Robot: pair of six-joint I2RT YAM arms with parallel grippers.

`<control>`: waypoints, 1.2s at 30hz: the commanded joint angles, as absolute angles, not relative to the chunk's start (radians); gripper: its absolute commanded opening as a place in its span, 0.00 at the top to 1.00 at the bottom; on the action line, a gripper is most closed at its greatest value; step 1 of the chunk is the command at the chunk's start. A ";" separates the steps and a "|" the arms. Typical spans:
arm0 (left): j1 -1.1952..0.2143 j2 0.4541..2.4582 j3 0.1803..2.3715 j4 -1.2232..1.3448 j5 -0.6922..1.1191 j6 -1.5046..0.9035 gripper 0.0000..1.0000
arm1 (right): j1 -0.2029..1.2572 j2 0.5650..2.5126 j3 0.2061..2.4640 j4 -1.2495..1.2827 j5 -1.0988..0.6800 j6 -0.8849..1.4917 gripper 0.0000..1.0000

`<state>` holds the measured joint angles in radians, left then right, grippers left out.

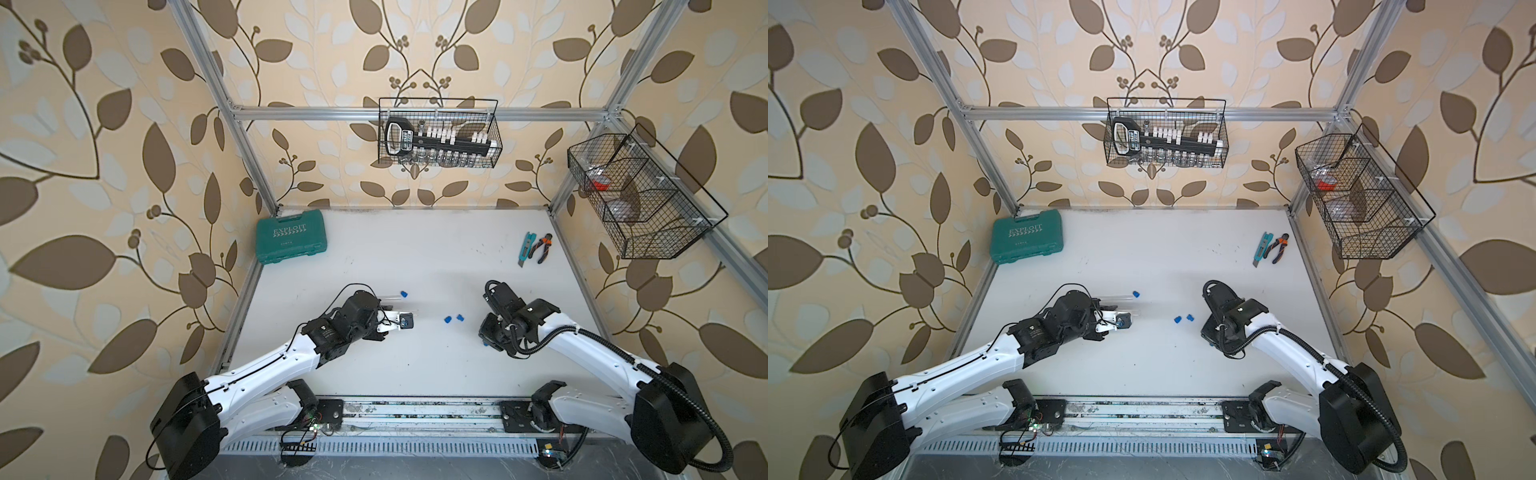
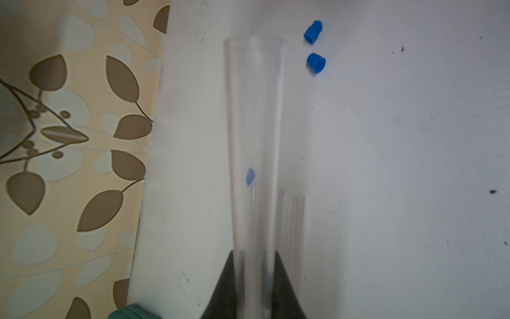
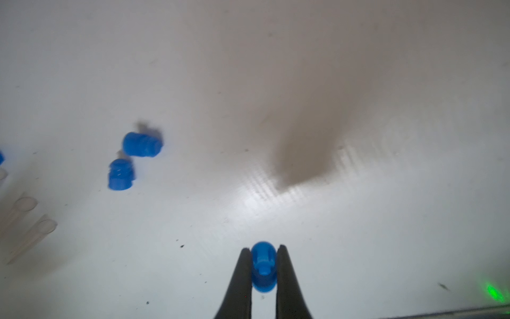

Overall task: Insert stoppers into test tubes
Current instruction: Place the stopper at the center of the board.

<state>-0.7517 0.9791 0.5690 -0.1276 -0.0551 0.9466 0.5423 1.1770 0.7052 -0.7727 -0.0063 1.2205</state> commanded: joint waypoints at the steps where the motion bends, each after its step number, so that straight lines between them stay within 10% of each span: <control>1: -0.732 0.946 0.567 -0.142 -0.071 0.892 1.00 | 0.608 1.221 0.731 -0.727 0.017 1.495 0.89; 18: -0.729 0.977 0.574 -0.130 -0.042 0.882 1.00 | 0.660 1.399 0.688 -0.554 -0.004 1.686 0.88; 36: -0.729 0.988 0.568 -0.132 -0.056 0.897 1.00 | 0.611 1.278 0.856 -0.823 0.143 1.393 0.57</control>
<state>-0.7380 0.9852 0.5686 -0.1471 -0.0555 0.8974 0.6277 1.3479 0.7784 -0.6769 0.0490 1.4597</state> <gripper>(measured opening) 0.162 0.420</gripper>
